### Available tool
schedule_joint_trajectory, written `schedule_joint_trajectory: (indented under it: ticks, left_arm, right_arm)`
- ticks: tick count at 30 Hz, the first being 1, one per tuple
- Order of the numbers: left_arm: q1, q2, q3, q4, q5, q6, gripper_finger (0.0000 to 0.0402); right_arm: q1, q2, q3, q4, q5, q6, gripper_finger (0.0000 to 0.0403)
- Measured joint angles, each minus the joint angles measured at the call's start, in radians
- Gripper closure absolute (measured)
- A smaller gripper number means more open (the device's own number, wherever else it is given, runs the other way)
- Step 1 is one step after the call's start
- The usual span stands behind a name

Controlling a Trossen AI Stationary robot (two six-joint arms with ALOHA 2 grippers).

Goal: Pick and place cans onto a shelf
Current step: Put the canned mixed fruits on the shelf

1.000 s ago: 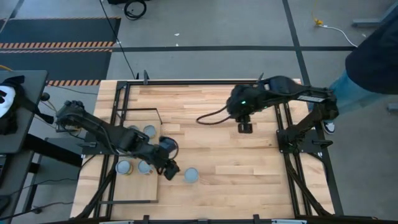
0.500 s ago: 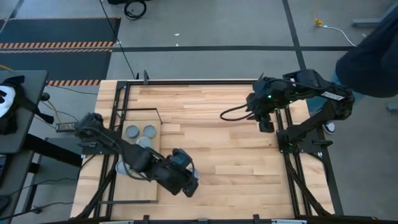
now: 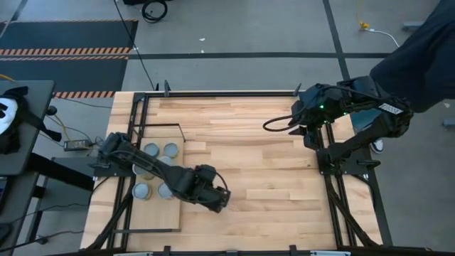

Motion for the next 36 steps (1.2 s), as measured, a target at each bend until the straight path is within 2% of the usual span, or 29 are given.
schedule_joint_trajectory:
  ticks: [6, 12, 19, 32, 36]
  left_arm:
    - [0.01, 0.084, -0.001, -0.026, 0.08, -0.007, 0.0152]
    - [0.017, 0.13, -0.001, -0.028, 0.081, 0.012, 0.0199]
    - [0.038, 0.163, -0.001, -0.012, 0.076, 0.136, 0.0254]
    - [0.06, 0.193, 0.002, 0.089, 0.163, 0.264, 0.0271]
    - [0.055, 0.201, 0.004, 0.09, 0.165, 0.27, 0.0291]
  right_arm:
    - [0.001, 0.0, 0.0, 0.0, 0.0, 0.011, 0.0248]
    - [0.001, 0.0, 0.0, 0.0, 0.001, 0.009, 0.0248]
    - [0.001, 0.0, 0.0, -0.001, 0.002, 0.007, 0.0248]
    - [0.001, 0.001, 0.0, -0.041, 0.001, 0.01, 0.0248]
    - [0.001, 0.001, -0.001, -0.043, 0.001, 0.009, 0.0248]
